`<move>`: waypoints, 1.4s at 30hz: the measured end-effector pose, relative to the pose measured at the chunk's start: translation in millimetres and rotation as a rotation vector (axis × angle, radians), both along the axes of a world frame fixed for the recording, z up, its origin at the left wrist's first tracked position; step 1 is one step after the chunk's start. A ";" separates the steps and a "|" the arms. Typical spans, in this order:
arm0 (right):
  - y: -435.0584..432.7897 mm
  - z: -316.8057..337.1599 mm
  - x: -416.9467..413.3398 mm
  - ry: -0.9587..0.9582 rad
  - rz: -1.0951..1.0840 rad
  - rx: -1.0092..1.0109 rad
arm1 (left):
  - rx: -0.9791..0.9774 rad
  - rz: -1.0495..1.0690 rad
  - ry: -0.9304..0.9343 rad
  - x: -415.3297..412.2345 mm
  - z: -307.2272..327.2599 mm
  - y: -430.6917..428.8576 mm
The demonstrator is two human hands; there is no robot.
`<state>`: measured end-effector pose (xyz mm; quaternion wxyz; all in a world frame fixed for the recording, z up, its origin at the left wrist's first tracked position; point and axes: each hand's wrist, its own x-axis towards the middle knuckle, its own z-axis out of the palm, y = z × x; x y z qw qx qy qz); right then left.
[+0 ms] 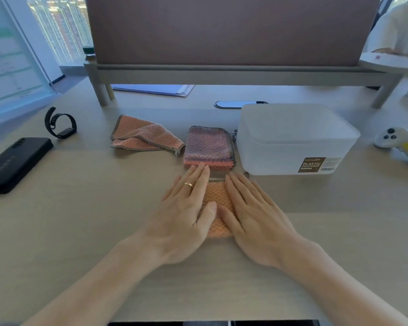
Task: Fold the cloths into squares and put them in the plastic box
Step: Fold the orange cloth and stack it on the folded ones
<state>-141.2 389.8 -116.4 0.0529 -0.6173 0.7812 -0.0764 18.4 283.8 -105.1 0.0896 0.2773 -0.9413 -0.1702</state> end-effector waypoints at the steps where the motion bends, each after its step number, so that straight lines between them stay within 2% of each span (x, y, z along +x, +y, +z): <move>1: 2.1 -2.6 1.3 0.006 -0.012 0.011 | -0.072 -0.004 -0.044 -6.8 -5.1 -0.2; 3: 7.3 -2.6 1.0 -0.007 -0.034 0.031 | -0.150 -0.013 -0.114 -10.4 -14.1 -0.2; 4: 11.8 -0.9 -0.5 -0.028 -0.046 0.047 | -0.119 -0.011 -0.103 -9.2 -15.1 -2.3; 6: 23.1 2.0 -6.4 -0.091 -0.081 0.032 | 0.047 0.063 0.007 -6.9 -8.9 -8.1; 8: 30.3 3.8 -10.8 -0.143 -0.113 -0.073 | 0.165 0.246 0.166 -5.9 0.3 -16.4; 9: 32.0 4.1 -11.9 -0.166 -0.121 -0.129 | 0.147 0.316 0.185 -7.8 4.4 -20.6; 11: 32.6 4.6 -11.2 -0.180 -0.086 -0.195 | 0.080 0.367 0.088 -14.7 11.0 -26.4; 14: 29.2 0.4 -5.5 -0.116 0.004 -0.130 | 0.154 0.337 -0.002 -22.9 20.8 -23.4; 17: 28.4 -4.6 -3.0 -0.067 -0.004 -0.026 | 0.262 0.267 0.055 -27.4 23.5 -14.0; 23: 28.0 -5.5 -3.0 -0.056 -0.002 0.001 | 0.353 0.290 0.192 -27.4 26.0 -4.7; 26: 27.7 -9.1 -4.2 -0.061 -0.002 -0.014 | 0.518 0.348 0.342 -30.6 28.3 -2.7; 31: 28.3 -9.1 -4.0 -0.055 0.000 -0.017 | 1.036 0.312 0.512 -29.1 25.8 5.4; 35: 28.4 -8.1 -3.8 -0.047 -0.001 -0.020 | 1.080 0.371 0.601 -23.4 22.3 4.7; 39: 29.1 -6.7 -3.2 -0.052 -0.002 -0.012 | 1.293 0.322 0.567 -19.7 25.4 9.1; 42: 30.0 -6.8 -3.1 -0.054 0.001 -0.019 | 1.274 0.306 0.518 -22.4 24.5 9.8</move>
